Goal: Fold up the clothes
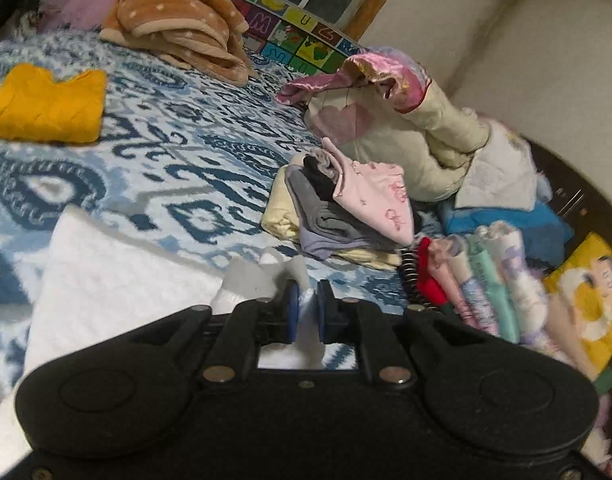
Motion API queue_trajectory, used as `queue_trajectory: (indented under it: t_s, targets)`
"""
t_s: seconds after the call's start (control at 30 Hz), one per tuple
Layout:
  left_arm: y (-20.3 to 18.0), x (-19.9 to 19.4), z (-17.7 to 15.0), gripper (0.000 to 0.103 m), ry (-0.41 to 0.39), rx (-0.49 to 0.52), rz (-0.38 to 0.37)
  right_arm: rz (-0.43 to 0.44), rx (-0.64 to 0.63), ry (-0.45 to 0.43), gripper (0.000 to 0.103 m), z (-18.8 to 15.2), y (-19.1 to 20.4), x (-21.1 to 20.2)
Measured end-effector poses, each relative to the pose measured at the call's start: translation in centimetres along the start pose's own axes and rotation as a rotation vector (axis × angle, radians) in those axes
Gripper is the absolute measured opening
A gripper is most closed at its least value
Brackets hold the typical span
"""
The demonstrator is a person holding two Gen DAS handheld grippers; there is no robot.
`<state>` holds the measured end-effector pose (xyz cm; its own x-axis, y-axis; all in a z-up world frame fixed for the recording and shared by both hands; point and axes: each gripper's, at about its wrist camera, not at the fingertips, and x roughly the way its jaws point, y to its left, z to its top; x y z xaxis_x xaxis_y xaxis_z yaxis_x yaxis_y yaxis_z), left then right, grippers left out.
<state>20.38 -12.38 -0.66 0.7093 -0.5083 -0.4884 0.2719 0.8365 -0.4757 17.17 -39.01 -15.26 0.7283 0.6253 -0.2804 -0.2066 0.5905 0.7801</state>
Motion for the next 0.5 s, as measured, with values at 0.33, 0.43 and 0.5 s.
queue_trajectory:
  t_s: [0.33,0.43,0.5]
  targets:
    - [-3.4,7.0,-2.5,0.031,0.08,0.25,0.108,-0.01,0.128,-0.027,0.045,1.0,-2.1,-1.4]
    - [-2.4,7.3,-3.0,0.039,0.13,0.24,0.091,-0.008,0.158,-0.037,0.046,1.2,-2.6,-1.7]
    - [-1.4,5.6,-2.6,0.039,0.111,0.196,0.026,-0.012,0.153,-0.045,0.046,1.4,-2.6,-2.0]
